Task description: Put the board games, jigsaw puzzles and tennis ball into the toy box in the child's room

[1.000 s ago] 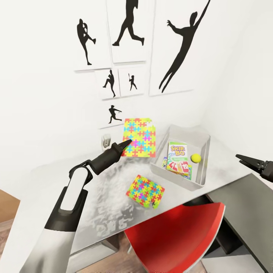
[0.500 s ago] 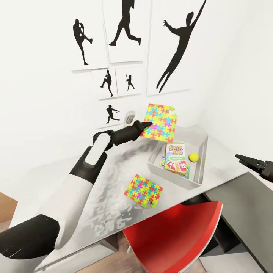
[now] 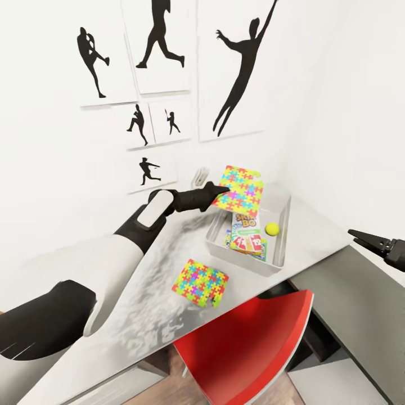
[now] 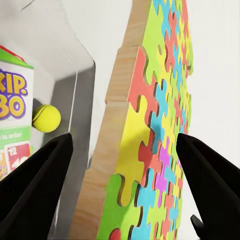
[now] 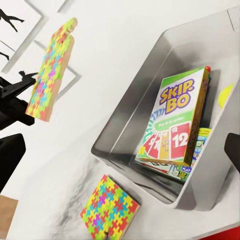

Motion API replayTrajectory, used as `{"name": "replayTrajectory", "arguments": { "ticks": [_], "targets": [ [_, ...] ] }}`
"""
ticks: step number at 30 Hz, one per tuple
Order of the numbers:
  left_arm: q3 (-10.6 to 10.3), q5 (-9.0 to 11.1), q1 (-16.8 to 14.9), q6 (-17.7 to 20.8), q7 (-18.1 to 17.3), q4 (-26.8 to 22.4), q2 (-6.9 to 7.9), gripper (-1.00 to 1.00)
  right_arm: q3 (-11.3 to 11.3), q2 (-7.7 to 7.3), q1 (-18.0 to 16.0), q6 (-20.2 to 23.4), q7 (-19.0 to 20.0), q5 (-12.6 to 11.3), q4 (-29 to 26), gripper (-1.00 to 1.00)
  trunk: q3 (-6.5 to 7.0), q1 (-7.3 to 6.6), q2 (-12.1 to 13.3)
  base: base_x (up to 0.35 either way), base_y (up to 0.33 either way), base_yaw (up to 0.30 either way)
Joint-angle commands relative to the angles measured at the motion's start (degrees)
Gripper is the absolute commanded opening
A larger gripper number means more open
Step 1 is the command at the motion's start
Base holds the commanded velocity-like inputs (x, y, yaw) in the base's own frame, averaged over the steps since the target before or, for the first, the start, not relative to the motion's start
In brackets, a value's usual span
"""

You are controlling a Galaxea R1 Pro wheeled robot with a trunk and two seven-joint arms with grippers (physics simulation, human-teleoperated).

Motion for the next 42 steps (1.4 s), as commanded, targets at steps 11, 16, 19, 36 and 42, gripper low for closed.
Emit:
{"name": "replayTrajectory", "arguments": {
  "ticks": [11, 16, 19, 36, 42],
  "targets": [
    [0.30, 0.42, -2.72, 0.20, -1.09, 7.79, 0.11, -1.00, 0.89, -0.01, -0.07, 0.27, 0.47, 0.43, 0.01, 1.00, -0.18, 0.03, -0.11, 0.000, 0.000, -0.013],
    [0.14, -0.01, -5.02, -0.05, -2.51, 10.67, -0.09, -1.00, 1.15, -0.04, -0.07, 0.27, 0.47, 0.37, 0.01, 1.00, -0.51, 0.03, -0.11, 0.000, 0.000, -0.001],
    [-0.55, -1.83, -6.41, -1.12, -1.92, 11.34, -0.28, -1.00, 1.58, -0.04, -0.07, 0.27, 0.47, 0.37, 0.01, 1.00, -0.77, 0.03, -0.11, 0.000, 0.000, 0.000],
    [-1.43, 0.84, -12.86, -1.59, -1.85, 12.50, -0.80, -1.00, 2.16, -0.48, -0.07, 0.27, 0.54, 0.35, 0.01, 1.00, -2.33, 0.03, -0.11, 0.000, 0.000, 0.000],
    [-1.48, 1.48, -12.32, -1.34, -3.95, 12.46, -0.88, -1.00, 2.13, -0.56, -0.07, 0.27, 0.56, 0.35, 0.01, 1.00, -2.89, 0.03, -0.11, 0.000, 0.000, 0.000]
  ]
}}
